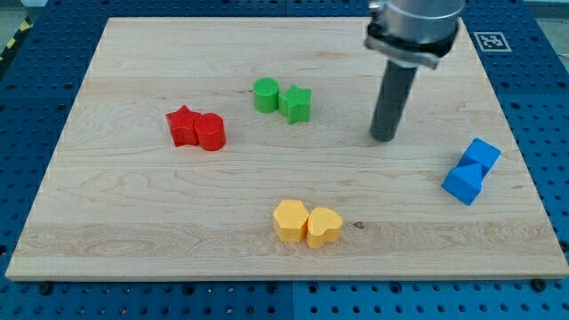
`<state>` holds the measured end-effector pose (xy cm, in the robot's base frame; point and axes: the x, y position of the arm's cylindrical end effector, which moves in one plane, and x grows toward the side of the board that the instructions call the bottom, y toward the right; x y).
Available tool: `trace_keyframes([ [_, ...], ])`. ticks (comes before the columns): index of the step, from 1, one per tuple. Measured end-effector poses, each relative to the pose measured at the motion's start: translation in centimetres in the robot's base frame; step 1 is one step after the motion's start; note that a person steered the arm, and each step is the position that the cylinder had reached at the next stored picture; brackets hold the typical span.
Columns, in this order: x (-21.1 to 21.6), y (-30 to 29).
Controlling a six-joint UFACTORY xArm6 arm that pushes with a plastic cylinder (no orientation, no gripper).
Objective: Separate the blue cube and blue traingle
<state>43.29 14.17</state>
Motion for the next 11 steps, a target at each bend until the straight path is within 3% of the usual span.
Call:
trace_keyframes([
  [1, -1.4, 6.2],
  [2, 0.1, 16.0],
  [3, 6.4, 19.1],
  [4, 10.6, 15.1],
  [5, 10.6, 11.3],
  [8, 9.0, 10.5],
  [11, 9.0, 2.1],
])
